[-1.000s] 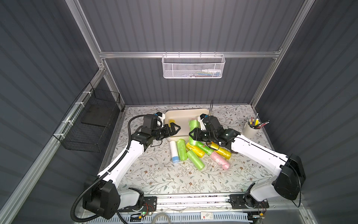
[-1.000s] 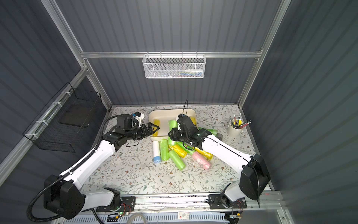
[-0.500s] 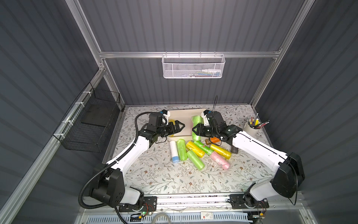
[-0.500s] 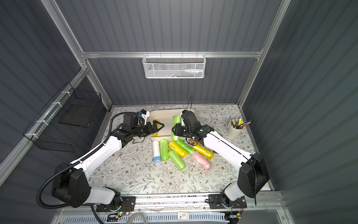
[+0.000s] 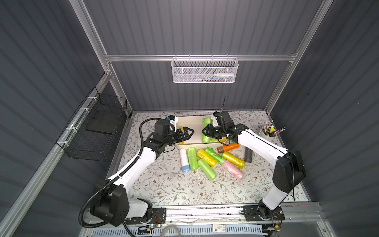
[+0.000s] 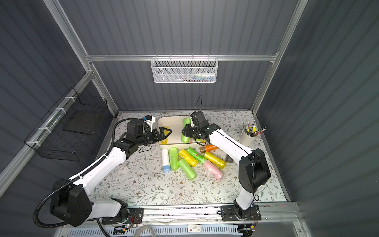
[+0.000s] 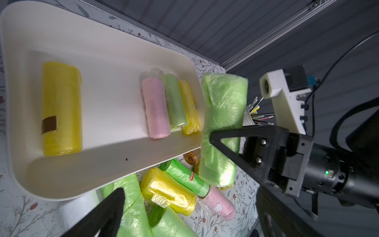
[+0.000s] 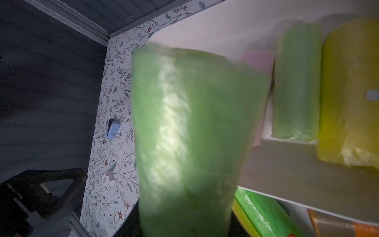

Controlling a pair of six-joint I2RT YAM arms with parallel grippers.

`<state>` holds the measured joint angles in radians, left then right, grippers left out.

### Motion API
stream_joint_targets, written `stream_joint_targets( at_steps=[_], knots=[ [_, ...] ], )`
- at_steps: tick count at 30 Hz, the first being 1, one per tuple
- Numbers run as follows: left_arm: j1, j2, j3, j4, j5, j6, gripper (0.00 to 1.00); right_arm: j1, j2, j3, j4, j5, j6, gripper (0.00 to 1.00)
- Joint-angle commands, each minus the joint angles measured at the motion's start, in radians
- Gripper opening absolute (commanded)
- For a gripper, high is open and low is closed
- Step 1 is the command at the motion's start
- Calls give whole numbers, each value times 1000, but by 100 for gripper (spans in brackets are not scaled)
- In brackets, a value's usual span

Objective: Put the roll of trash bags into the storage box
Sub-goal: Place the roll of trash bags in the storage box.

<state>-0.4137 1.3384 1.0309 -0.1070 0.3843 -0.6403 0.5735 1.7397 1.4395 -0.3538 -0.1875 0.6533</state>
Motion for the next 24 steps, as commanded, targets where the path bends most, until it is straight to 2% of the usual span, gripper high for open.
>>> stream_joint_targets(
  at_steps=[1, 24],
  knots=[
    [-5, -17, -14, 0, -8, 19, 100, -6, 29, 56, 10, -33, 5, 35],
    [-5, -66, -80, -17, -15, 14, 100, -16, 208, 214, -27, -56, 5, 35]
  ],
)
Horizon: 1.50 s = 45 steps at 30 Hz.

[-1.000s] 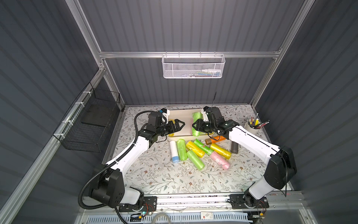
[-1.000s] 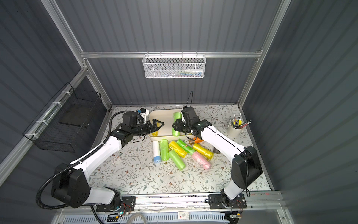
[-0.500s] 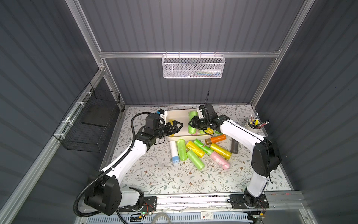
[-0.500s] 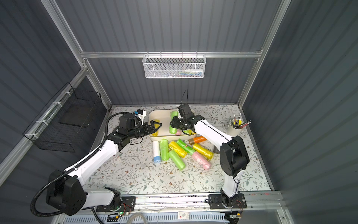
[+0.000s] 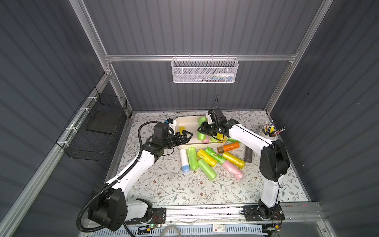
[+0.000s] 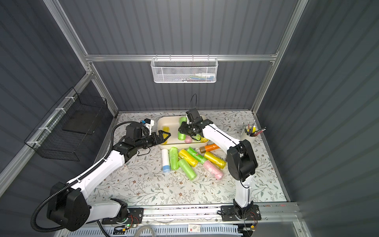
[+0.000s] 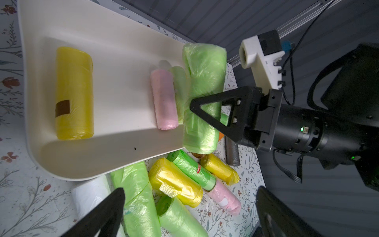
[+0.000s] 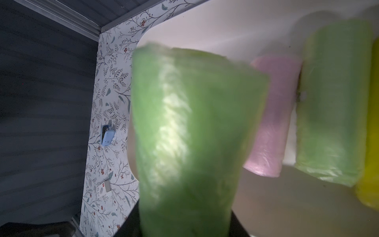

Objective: Put the roll of trash bags into the storage box
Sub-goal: Place the roll of trash bags in the storage box.

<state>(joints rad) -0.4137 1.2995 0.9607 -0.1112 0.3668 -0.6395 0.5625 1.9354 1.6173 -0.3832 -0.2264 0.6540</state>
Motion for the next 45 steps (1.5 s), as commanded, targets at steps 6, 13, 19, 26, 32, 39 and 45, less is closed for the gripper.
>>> stream_joint_targets(
  at_steps=[6, 13, 19, 26, 32, 39, 45],
  knots=[
    [-5, -31, -14, -29, 1, 16, 100, -5, 65, 72, 0, -20, 6, 35],
    [-5, -36, -21, -38, -3, 18, 100, -6, 109, 97, 0, -27, 9, 34],
    [-5, -31, -24, -39, 0, 17, 100, -10, 139, 116, 2, -34, 13, 34],
    [-5, -32, -23, -53, -2, 24, 100, -18, 170, 137, 3, -36, 16, 34],
    [-5, -49, -34, -65, -23, 31, 100, -21, 201, 162, 3, -44, 19, 34],
    [-5, -33, -39, -60, -11, 25, 100, -32, 233, 184, 18, -60, 38, 34],
    [-4, -34, -34, -62, -11, 25, 100, -40, 265, 203, 21, -61, 41, 33]
  ],
)
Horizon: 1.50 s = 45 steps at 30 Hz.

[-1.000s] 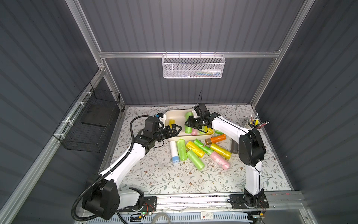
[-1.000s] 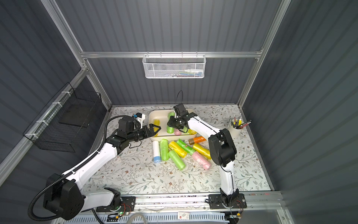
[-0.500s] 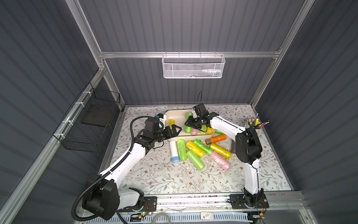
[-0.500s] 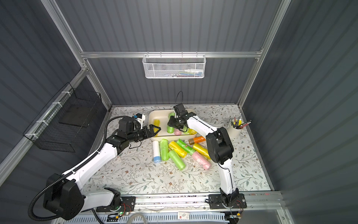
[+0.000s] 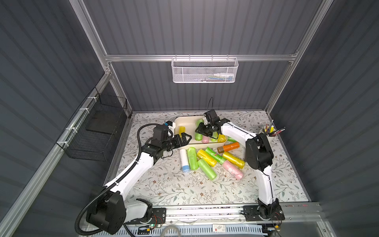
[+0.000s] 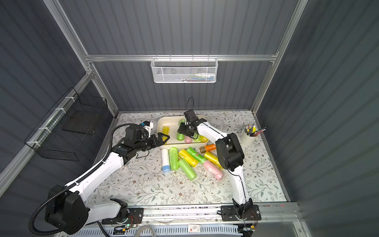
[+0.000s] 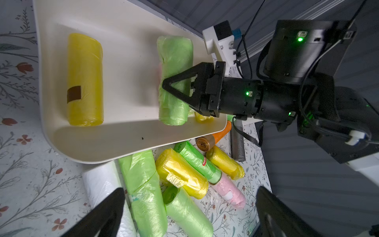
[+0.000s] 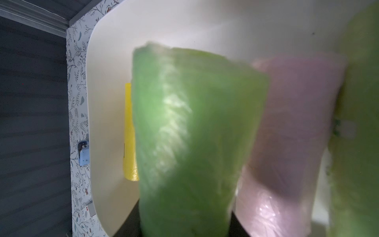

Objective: Put the roll of trash bags into the storage box
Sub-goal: Place the roll of trash bags in the storage box.

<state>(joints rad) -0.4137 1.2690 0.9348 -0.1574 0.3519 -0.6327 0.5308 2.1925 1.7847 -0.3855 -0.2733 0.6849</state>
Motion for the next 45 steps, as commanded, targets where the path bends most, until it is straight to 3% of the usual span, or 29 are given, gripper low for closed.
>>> stream_joint_targets(
  at_steps=[1, 35, 45],
  knots=[
    [-5, -6, -8, -16, 4, 18, 100, -9, 12, 39, 23, -14, 13, 33],
    [-5, 4, -15, -12, 5, 12, 100, -27, 157, 195, -64, 30, -19, 34],
    [-5, 12, -19, -14, 5, 12, 100, -27, 196, 232, -104, 55, -37, 39]
  ],
)
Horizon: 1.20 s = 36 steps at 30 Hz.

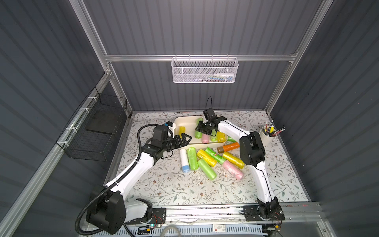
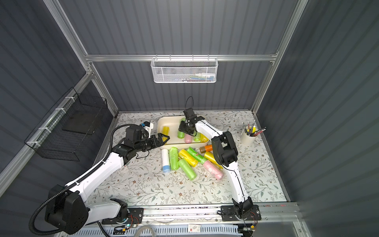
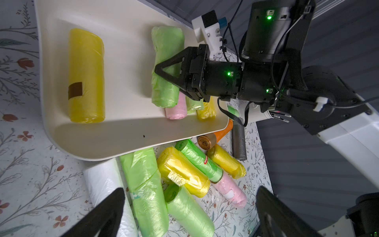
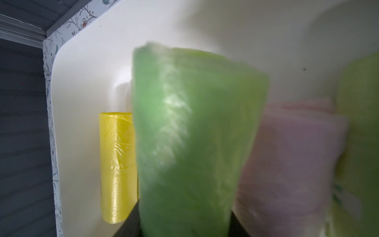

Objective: Put the roll of trash bags into the storage box
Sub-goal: Place the roll of trash bags in the storage box.

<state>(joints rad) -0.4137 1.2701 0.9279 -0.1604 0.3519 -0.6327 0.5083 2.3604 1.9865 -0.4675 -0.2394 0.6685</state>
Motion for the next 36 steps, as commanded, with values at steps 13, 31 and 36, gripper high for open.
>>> stream_joint_targets(
  at_steps=[13, 31, 36],
  knots=[
    [-5, 10, -11, -30, 9, 11, 100, -4, 60, 40, -45, 62, -26, 44],
    [-5, -11, 20, -83, -5, 18, 100, -9, -127, -42, -19, 127, -50, 55],
    [-5, -6, 37, -117, -13, 29, 100, -9, -238, -101, -14, 152, -64, 73]
  ],
)
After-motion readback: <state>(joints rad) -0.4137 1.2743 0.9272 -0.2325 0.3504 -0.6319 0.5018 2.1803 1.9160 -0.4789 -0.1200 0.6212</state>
